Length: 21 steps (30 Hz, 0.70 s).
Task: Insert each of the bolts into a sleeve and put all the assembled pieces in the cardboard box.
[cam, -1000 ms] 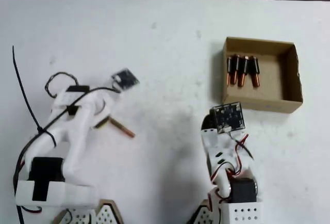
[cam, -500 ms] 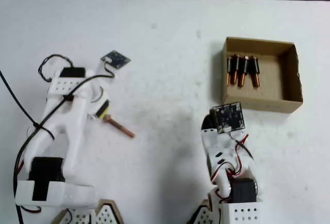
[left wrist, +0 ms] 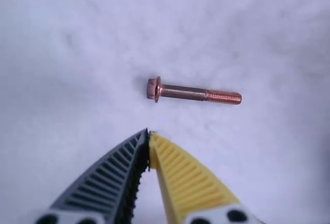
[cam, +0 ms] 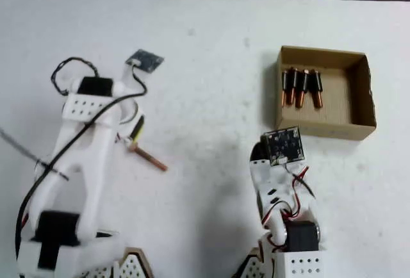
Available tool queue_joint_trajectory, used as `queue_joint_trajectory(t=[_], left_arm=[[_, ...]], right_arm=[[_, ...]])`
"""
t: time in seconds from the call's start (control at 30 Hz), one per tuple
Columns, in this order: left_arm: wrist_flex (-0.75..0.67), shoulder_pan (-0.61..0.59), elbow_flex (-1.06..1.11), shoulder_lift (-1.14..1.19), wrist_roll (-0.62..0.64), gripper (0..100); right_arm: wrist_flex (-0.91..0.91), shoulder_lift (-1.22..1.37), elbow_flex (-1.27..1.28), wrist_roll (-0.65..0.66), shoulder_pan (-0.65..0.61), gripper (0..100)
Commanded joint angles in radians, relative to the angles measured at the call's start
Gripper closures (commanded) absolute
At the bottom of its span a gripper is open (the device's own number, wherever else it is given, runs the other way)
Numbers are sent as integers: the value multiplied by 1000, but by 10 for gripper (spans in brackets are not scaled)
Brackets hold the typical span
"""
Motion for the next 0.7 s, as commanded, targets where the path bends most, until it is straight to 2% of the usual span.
queue_joint_trajectory(t=[0.0, 0.17, 0.3, 0.47, 0.67], left_arm=[[69, 33, 2, -176, 17, 978], [61, 36, 114, -320, 17, 978], [-32, 28, 235, -360, 23, 978], [-160, 31, 364, -326, 226, 978], [-241, 28, 376, -219, 411, 976]], right_arm=[[-25, -10, -5, -2, 1, 983], [-25, -10, -5, -2, 1, 983], [-25, -10, -5, -2, 1, 983], [-24, -8, -5, -2, 1, 983], [-22, -8, -5, -2, 2, 983]])
